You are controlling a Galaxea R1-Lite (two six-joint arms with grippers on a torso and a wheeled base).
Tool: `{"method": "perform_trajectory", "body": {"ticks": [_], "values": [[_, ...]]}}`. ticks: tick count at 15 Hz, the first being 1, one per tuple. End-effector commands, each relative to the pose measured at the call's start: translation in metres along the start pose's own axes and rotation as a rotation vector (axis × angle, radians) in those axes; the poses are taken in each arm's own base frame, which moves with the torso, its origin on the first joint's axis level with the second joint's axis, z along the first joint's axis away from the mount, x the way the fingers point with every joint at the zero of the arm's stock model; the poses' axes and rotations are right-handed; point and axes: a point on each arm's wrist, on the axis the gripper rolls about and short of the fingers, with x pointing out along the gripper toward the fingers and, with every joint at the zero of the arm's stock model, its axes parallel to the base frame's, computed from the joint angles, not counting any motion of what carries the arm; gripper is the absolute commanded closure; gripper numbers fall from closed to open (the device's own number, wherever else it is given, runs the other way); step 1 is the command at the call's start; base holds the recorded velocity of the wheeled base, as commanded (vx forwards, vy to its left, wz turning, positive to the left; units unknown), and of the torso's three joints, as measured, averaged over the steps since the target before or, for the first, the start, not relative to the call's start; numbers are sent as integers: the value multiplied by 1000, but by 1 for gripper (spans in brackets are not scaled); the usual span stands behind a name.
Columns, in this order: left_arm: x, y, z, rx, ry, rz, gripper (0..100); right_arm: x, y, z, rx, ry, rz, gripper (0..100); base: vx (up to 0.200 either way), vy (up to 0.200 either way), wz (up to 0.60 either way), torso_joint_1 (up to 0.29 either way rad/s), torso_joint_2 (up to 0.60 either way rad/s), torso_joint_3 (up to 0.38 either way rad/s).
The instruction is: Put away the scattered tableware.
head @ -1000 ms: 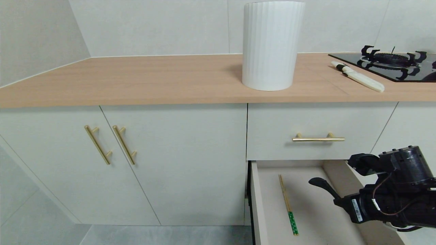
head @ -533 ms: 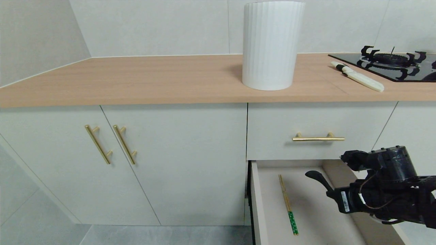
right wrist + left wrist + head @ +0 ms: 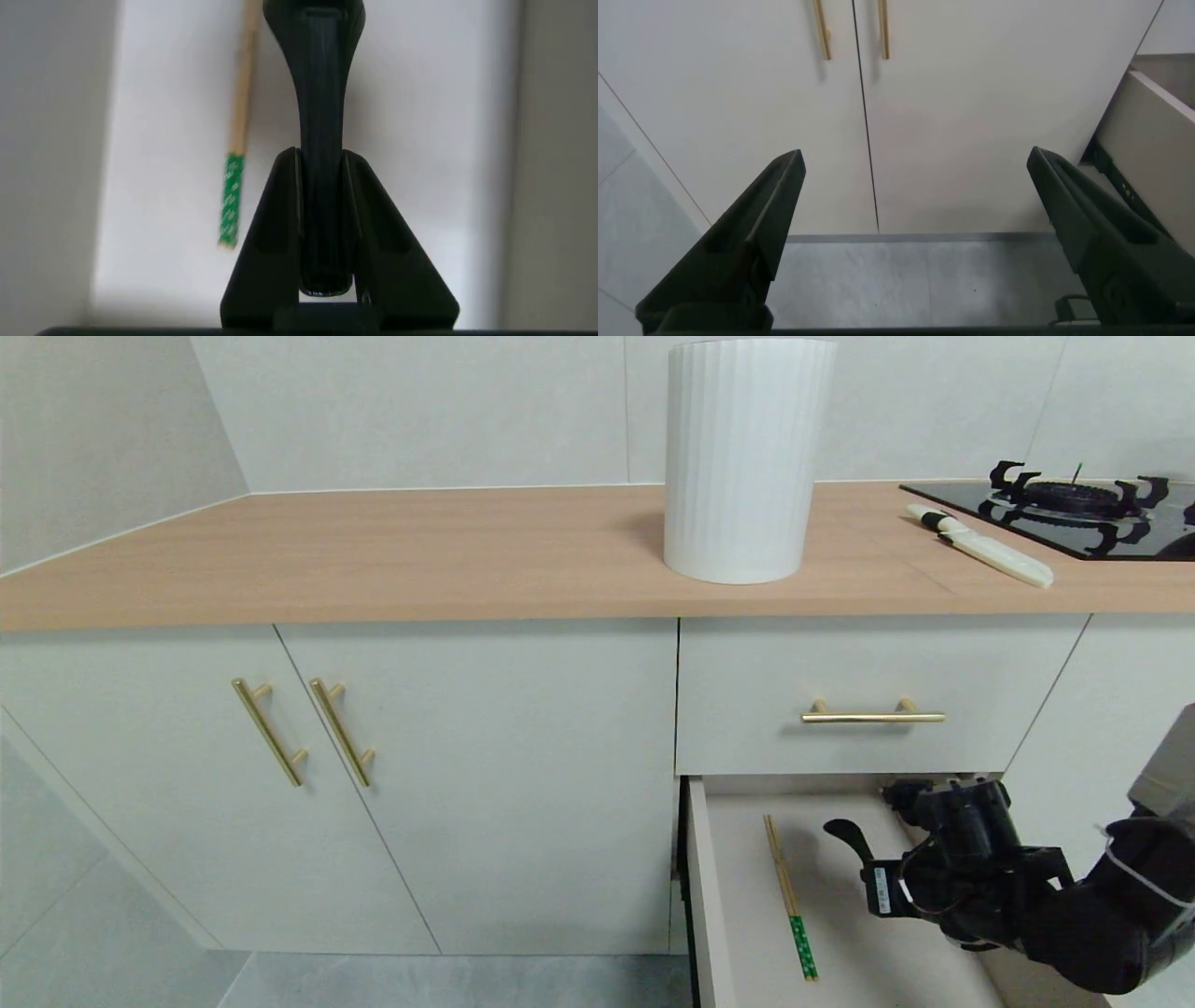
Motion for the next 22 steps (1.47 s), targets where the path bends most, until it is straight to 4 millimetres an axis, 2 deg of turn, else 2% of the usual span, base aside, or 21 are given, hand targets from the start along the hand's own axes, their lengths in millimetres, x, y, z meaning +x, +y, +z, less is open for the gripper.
{"method": "perform_trajectory", "body": {"ticks": [1,6,19,20,22], "values": [[0,0,0,1,1,0,0,26,-2,-24,-12,80,-35,100,0,0,0,0,0,0],[0,0,0,1,1,0,0,43,0,-37,-27,88,-60,100,0,0,0,0,0,0],[0,0,0,0,1,0,0,45,0,-37,-27,86,-62,100,0,0,0,0,0,0],[0,0,0,0,1,0,0,45,0,-37,-27,85,-61,0,0,0,0,0,0,0],[0,0,0,0,1,0,0,45,0,-37,-25,85,-60,0,0,0,0,0,0,0]]}}
